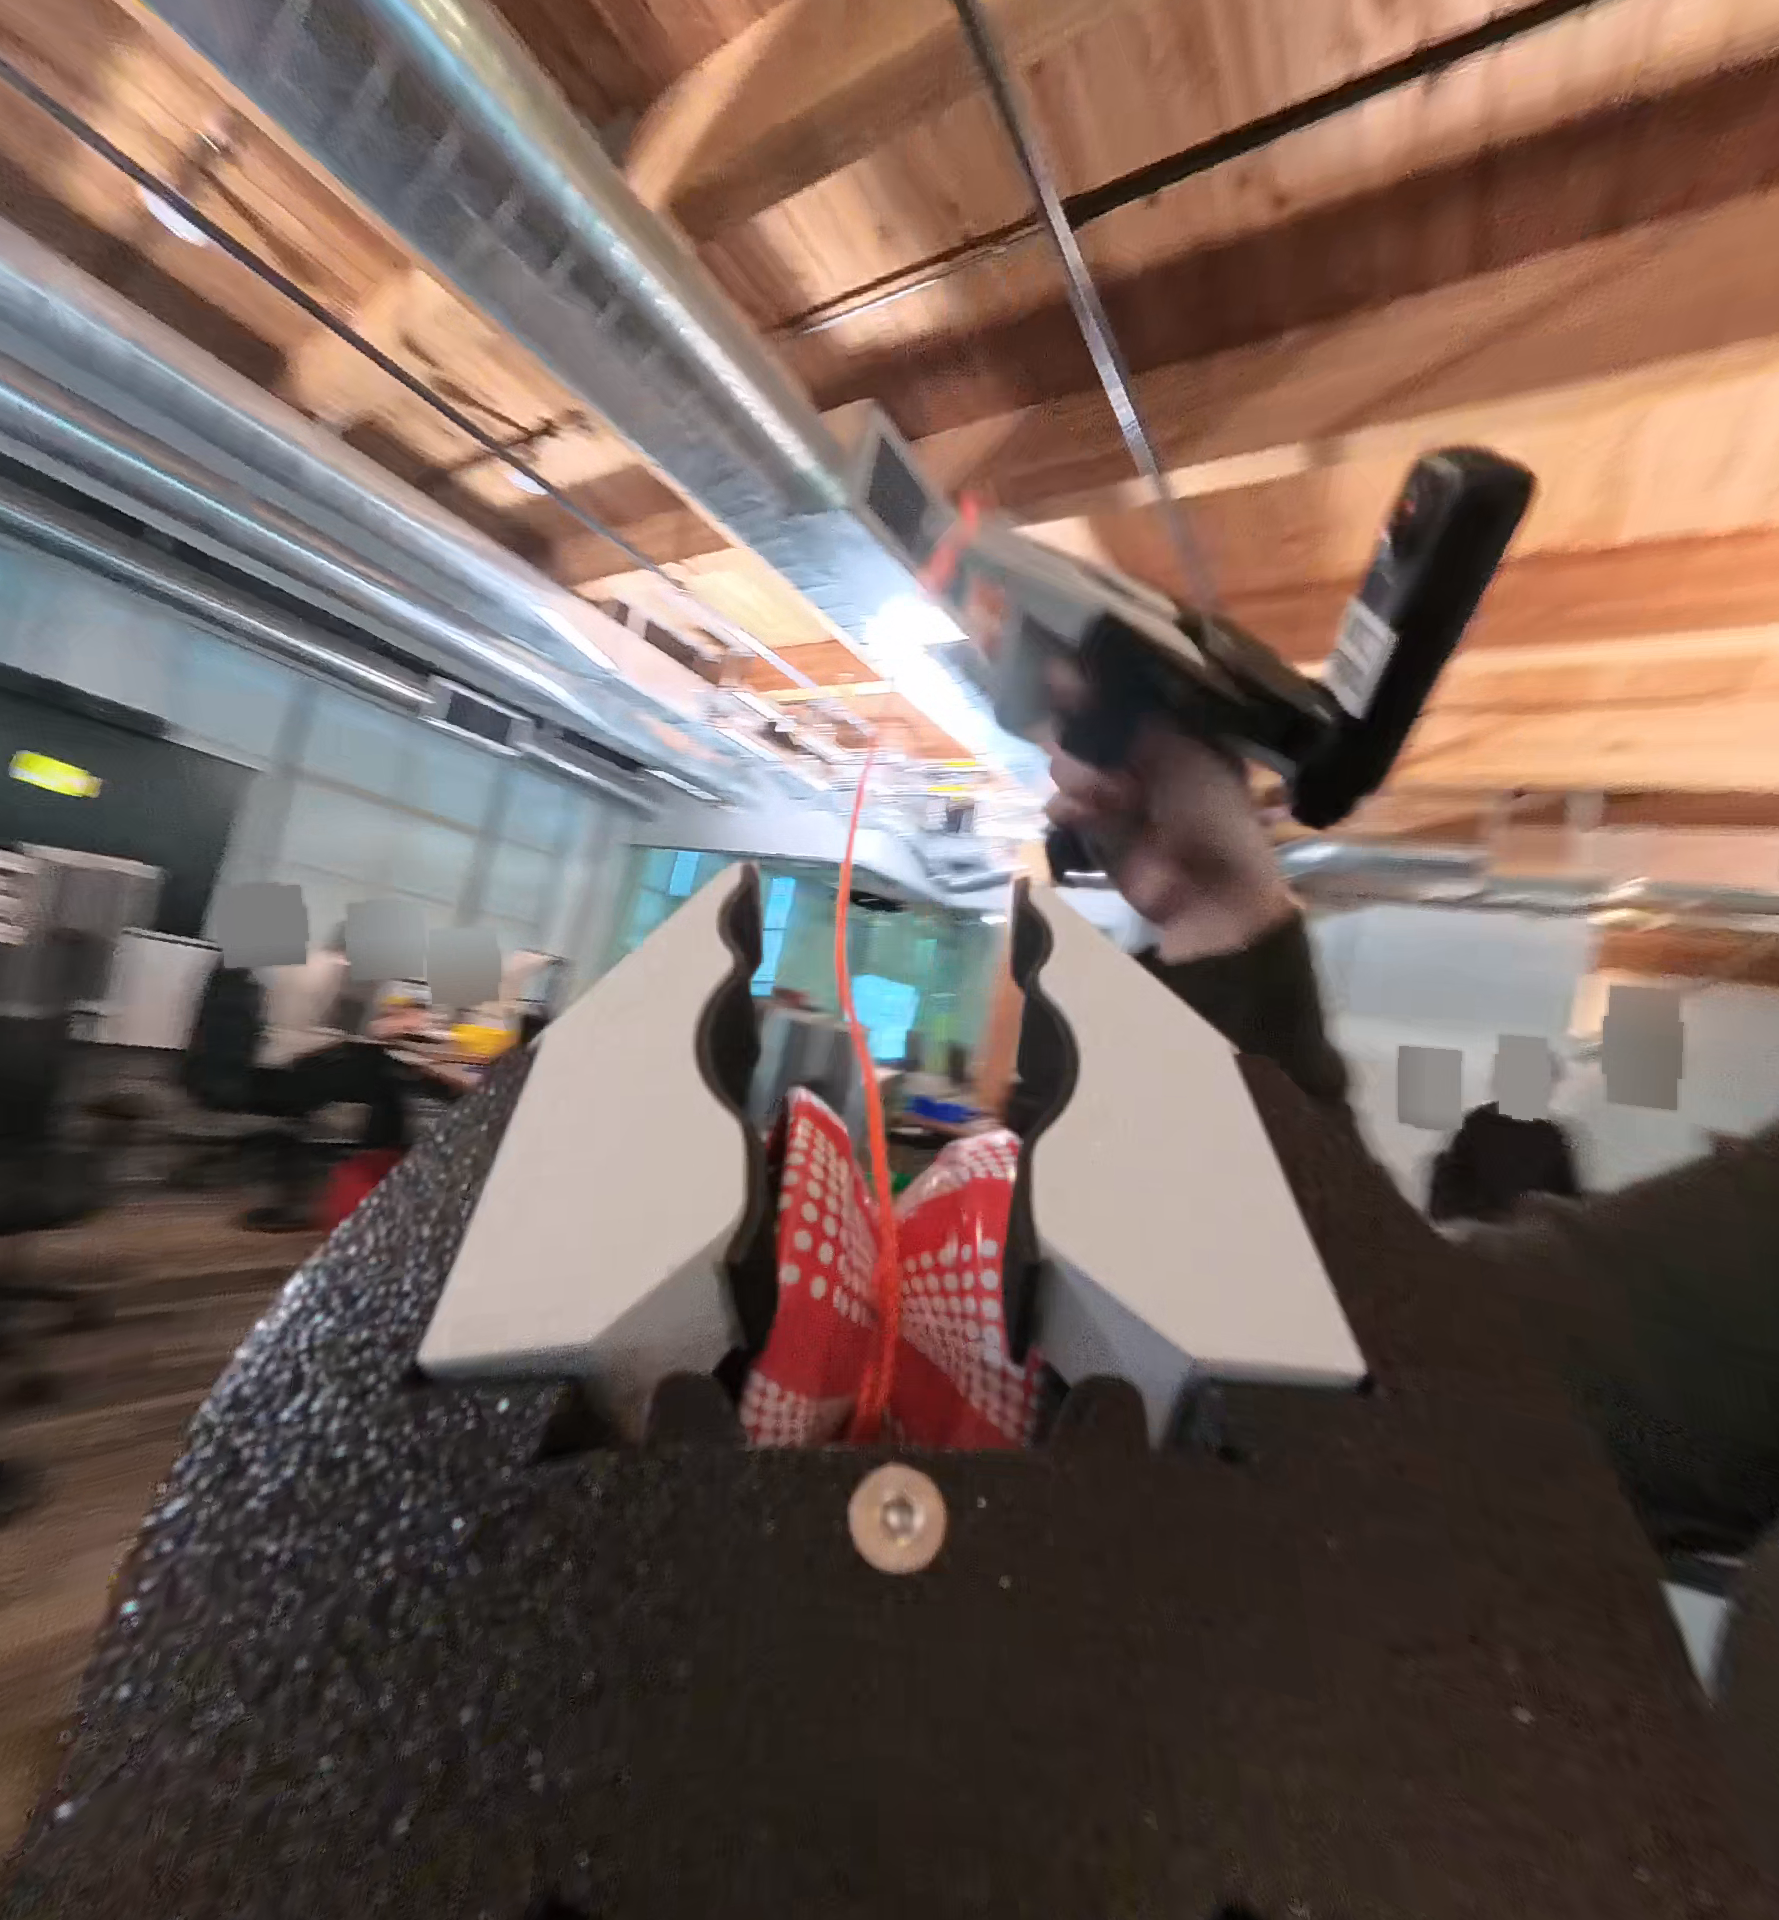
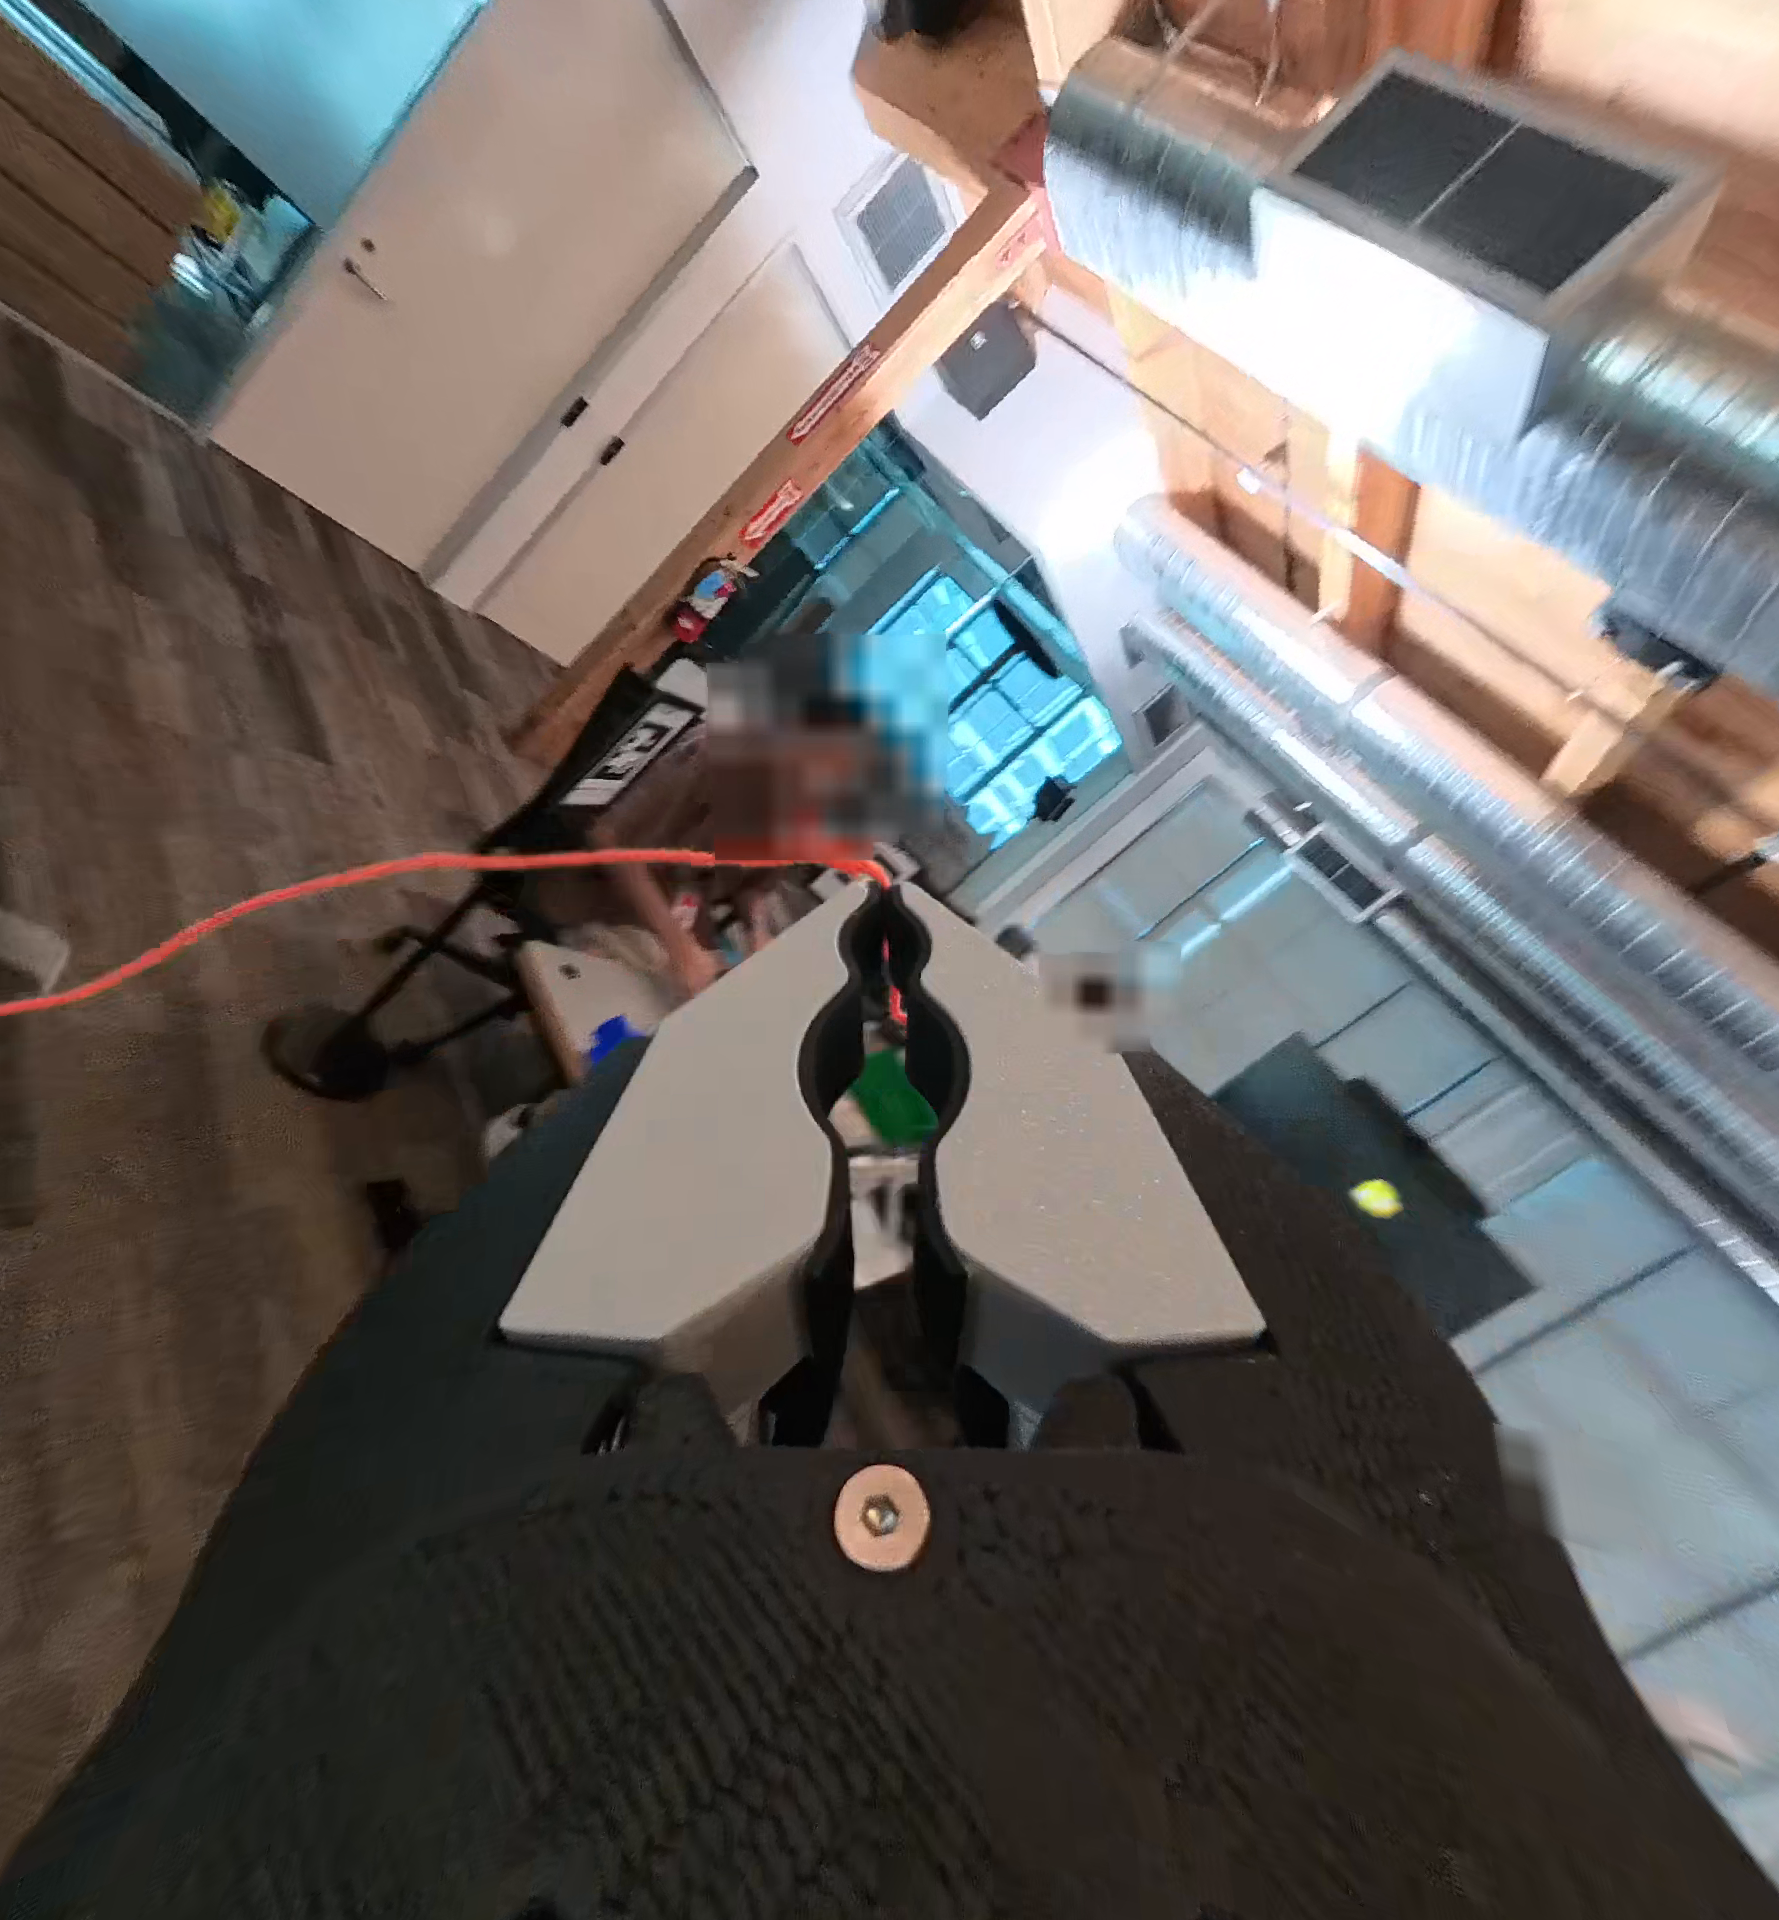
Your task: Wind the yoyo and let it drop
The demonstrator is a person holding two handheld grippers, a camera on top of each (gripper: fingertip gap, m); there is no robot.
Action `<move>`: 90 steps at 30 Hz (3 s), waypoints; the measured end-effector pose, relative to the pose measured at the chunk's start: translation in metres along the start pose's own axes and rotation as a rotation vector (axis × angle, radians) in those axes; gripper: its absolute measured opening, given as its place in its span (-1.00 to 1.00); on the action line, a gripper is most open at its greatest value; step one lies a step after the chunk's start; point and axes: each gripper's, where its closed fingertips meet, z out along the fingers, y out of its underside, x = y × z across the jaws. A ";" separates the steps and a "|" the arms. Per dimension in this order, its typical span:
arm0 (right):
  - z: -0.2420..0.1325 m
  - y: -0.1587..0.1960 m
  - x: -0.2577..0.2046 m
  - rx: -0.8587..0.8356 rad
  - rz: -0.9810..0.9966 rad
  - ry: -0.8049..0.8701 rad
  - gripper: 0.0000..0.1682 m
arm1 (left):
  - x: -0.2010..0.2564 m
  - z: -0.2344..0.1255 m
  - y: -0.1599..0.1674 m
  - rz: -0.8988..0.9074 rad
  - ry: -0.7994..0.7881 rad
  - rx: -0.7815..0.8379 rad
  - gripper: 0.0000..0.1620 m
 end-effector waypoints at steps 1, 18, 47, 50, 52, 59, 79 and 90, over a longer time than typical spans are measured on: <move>-0.009 0.018 -0.011 -0.014 0.046 -0.026 -1.00 | -0.007 -0.007 -0.008 0.090 -0.046 -0.011 -0.43; -0.096 0.243 -0.010 -0.697 0.334 0.231 0.24 | 0.001 -0.035 -0.009 1.025 -0.119 -0.419 -0.44; -0.063 -0.001 -0.245 0.564 0.274 -0.725 -0.72 | 0.067 -0.033 -0.022 0.083 0.379 0.052 -0.43; -0.057 0.000 -0.250 0.549 0.231 -0.682 -0.84 | 0.057 -0.032 -0.023 0.159 0.274 0.096 -0.42; -0.050 0.002 -0.256 0.532 0.195 -0.648 -0.86 | 0.050 -0.037 -0.026 0.222 0.194 0.105 -0.43; -0.050 -0.032 -0.307 0.660 0.410 -0.829 -0.98 | 0.053 -0.087 -0.048 0.453 -0.131 0.082 -0.38; -0.183 -0.352 -0.446 1.220 0.450 -1.147 -0.98 | 0.365 -0.429 -0.130 0.922 -1.340 0.053 0.46; -0.226 -0.489 -0.551 1.148 0.474 -1.262 -0.99 | 0.501 -0.607 -0.075 0.686 -1.759 0.285 0.42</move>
